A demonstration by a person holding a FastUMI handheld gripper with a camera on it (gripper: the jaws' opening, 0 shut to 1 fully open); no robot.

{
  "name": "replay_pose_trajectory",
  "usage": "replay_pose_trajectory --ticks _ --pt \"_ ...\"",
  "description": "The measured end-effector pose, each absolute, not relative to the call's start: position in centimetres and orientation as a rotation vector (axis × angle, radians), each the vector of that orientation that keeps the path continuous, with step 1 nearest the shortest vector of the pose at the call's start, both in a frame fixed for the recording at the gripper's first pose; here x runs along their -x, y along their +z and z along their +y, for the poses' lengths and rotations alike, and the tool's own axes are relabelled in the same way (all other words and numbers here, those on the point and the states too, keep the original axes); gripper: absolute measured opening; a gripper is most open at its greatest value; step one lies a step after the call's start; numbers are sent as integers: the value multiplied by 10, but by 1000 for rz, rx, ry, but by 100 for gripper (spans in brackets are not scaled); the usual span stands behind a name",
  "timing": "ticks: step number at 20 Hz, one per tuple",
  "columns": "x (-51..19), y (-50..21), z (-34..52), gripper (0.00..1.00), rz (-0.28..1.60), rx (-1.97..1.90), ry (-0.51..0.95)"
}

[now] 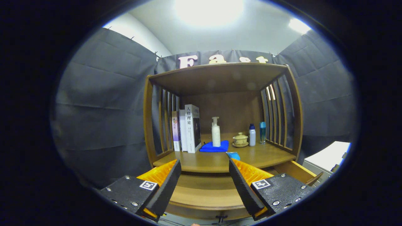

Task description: Pull open the drawer, take out the items inside it, and place them on the countertop above the cabinet.

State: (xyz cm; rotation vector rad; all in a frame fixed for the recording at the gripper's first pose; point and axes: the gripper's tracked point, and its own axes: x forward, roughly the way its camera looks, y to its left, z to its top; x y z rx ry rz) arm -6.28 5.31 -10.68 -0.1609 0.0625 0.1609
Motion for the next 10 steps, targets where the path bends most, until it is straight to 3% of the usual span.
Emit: replay_pose_trajectory --ticks 10 --pt "100 -196 37 94 193 223 166"
